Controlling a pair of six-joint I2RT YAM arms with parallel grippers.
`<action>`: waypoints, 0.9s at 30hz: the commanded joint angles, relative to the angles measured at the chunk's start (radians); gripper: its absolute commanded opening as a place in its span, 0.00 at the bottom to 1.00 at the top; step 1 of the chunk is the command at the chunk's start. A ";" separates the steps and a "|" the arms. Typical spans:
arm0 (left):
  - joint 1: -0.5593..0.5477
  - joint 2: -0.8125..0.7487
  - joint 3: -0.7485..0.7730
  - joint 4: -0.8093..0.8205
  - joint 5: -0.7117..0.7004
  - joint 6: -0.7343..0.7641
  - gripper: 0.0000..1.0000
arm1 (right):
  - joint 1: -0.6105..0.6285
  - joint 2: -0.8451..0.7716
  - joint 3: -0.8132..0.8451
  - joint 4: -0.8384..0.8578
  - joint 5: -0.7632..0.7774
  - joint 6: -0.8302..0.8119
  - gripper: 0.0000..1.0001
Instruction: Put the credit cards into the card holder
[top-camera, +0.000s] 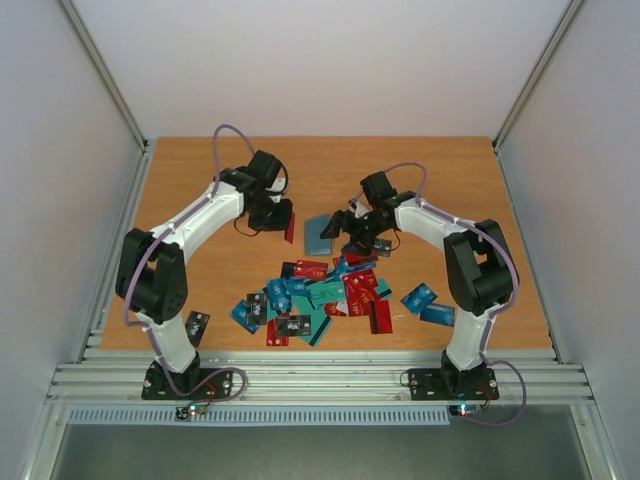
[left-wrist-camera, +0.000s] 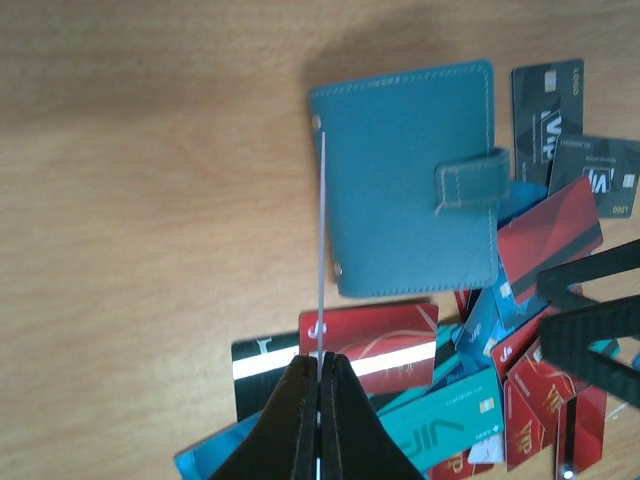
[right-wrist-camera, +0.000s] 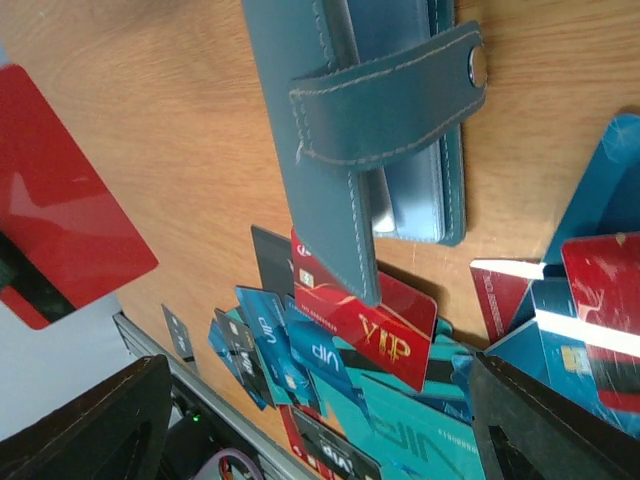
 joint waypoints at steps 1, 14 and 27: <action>0.004 0.069 0.102 -0.044 -0.017 0.082 0.00 | 0.009 0.058 0.034 0.074 -0.046 0.026 0.82; 0.004 0.180 0.169 -0.068 -0.007 0.115 0.00 | 0.013 0.173 0.078 0.180 -0.090 0.078 0.81; 0.004 0.251 0.181 -0.047 0.057 0.120 0.00 | 0.017 0.209 0.090 0.220 -0.105 0.090 0.80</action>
